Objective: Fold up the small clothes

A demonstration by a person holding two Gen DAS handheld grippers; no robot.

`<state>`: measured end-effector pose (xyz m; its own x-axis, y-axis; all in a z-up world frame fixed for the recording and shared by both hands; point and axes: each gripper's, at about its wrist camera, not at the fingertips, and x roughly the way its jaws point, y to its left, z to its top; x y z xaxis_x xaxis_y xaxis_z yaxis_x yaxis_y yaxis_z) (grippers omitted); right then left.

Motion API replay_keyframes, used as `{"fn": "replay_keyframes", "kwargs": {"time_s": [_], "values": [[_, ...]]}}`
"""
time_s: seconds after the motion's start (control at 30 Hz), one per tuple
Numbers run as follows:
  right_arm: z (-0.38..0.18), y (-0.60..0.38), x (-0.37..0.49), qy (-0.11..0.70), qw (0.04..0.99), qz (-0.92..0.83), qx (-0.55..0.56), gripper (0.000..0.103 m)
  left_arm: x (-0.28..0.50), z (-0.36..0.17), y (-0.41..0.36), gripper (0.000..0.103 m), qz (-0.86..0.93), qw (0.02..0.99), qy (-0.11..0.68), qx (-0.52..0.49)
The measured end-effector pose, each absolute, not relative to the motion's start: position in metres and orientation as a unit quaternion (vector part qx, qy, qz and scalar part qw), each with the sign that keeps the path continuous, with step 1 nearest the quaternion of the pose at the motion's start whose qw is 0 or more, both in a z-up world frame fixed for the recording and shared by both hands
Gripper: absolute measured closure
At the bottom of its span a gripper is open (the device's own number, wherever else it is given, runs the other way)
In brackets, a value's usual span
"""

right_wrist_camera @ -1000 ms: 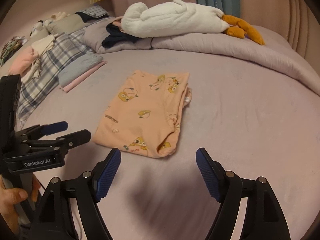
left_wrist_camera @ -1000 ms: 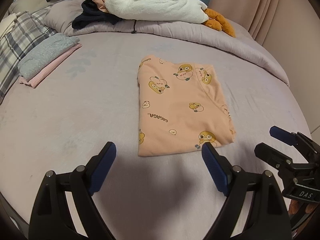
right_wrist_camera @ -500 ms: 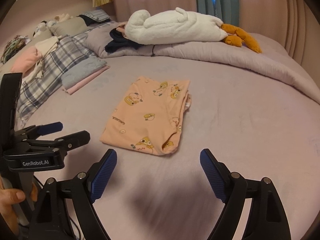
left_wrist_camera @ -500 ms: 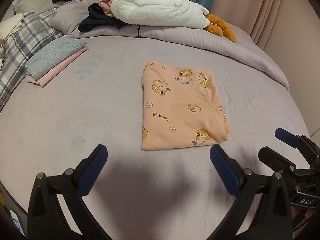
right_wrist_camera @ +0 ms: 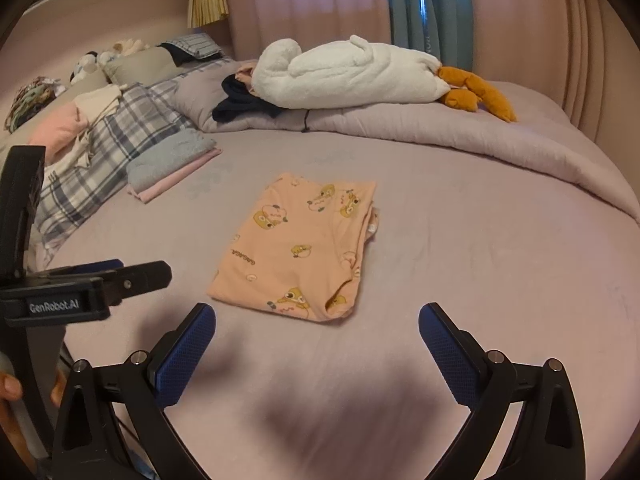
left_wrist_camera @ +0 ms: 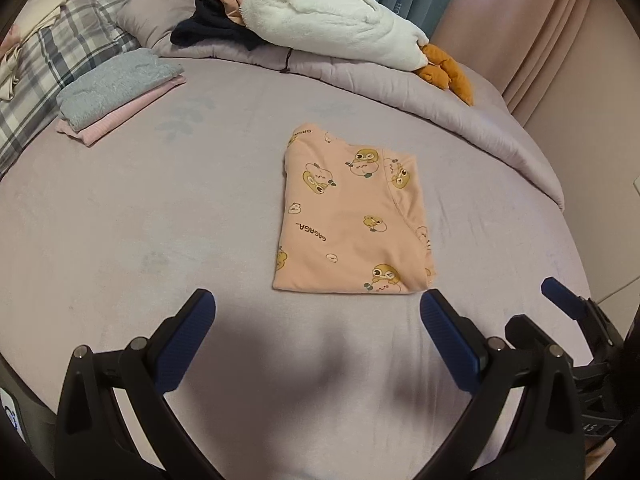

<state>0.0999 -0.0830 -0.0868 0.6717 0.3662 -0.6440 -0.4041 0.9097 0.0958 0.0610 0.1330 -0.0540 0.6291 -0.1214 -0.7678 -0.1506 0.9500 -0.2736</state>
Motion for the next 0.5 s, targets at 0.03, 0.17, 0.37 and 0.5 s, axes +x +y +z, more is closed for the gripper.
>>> {"fn": "replay_keyframes", "kwargs": {"time_s": [0.03, 0.17, 0.37, 0.5], "values": [[-0.0869, -0.0829, 0.0999, 0.346, 0.914, 0.211, -0.027, 0.002, 0.0609, -0.0529, 0.1334, 0.001, 0.011, 0.888, 0.431, -0.159], [-0.0861, -0.0826, 0.0994, 0.345, 0.913, 0.214, -0.025, 0.002, 0.0598, -0.0502, 0.1331, 0.001, 0.022, 0.891, 0.427, -0.154], [-0.0861, -0.0816, 0.0990, 0.346, 0.913, 0.217, -0.023, 0.002, 0.0564, -0.0472, 0.1277, 0.001, 0.041, 0.898, 0.420, -0.123], [-0.0860, -0.0810, 0.0984, 0.346, 0.912, 0.217, -0.023, 0.002, 0.0540, -0.0470, 0.1272, 0.001, 0.058, 0.900, 0.418, -0.109]]}}
